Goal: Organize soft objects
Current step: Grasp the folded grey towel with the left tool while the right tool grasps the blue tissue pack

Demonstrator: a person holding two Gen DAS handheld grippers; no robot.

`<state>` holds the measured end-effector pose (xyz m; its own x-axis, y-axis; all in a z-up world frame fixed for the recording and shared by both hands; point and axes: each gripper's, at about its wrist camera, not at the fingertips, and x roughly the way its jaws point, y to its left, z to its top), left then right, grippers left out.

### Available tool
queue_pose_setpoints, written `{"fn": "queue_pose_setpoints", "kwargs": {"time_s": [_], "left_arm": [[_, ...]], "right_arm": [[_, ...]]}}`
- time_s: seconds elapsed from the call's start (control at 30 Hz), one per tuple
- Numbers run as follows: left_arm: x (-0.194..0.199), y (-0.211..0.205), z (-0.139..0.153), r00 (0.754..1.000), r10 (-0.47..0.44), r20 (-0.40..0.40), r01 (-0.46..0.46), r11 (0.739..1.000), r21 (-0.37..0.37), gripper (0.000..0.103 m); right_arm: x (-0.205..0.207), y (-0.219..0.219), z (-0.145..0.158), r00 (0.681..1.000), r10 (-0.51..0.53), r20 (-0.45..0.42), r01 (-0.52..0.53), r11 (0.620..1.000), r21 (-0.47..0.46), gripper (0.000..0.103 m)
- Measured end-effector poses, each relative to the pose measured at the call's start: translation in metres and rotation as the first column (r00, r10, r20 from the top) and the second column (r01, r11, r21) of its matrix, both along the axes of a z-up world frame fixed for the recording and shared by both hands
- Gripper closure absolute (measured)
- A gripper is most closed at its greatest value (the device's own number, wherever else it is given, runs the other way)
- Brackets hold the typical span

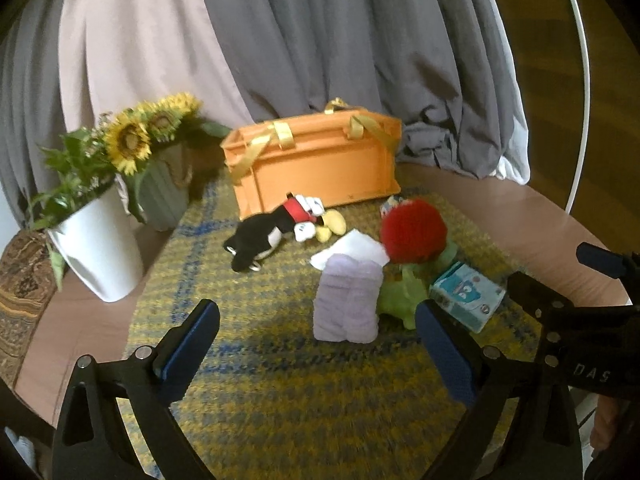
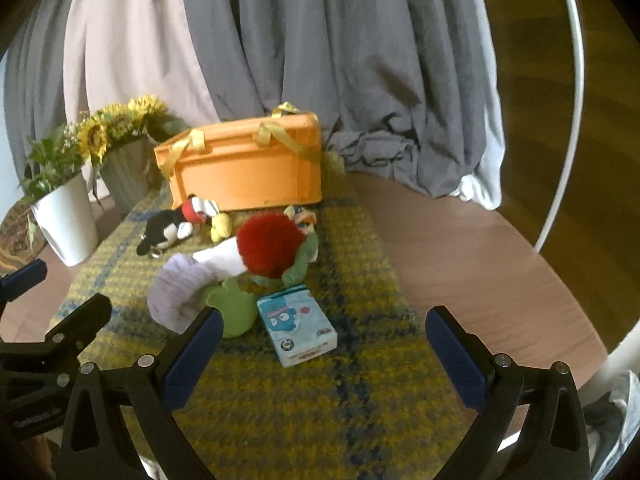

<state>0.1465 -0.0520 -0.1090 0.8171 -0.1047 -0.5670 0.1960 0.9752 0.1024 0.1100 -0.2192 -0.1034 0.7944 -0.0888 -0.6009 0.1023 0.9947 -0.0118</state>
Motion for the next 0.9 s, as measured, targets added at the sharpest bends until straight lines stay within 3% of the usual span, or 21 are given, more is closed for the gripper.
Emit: {"fn": "queue_pose_setpoints", "kwargs": {"time_s": [0.43, 0.6, 0.9], "left_arm": [[0.044, -0.008, -0.044, 0.993, -0.080, -0.087, 0.080, 0.997, -0.006, 0.014], [0.057, -0.009, -0.056, 0.988, -0.099, -0.116, 0.098, 0.995, -0.010, 0.021], [0.064, -0.007, -0.064, 0.976, -0.142, -0.163, 0.134, 0.989, -0.057, 0.057]], "right_arm": [[0.041, 0.006, -0.046, 0.996, 0.032, -0.088, -0.033, 0.999, -0.011, 0.007], [0.050, 0.004, -0.058, 0.992, 0.036, -0.118, -0.034, 0.999, 0.013, 0.014], [0.060, 0.010, -0.069, 0.989, 0.048, -0.143, -0.048, 0.999, 0.004, 0.024]]}}
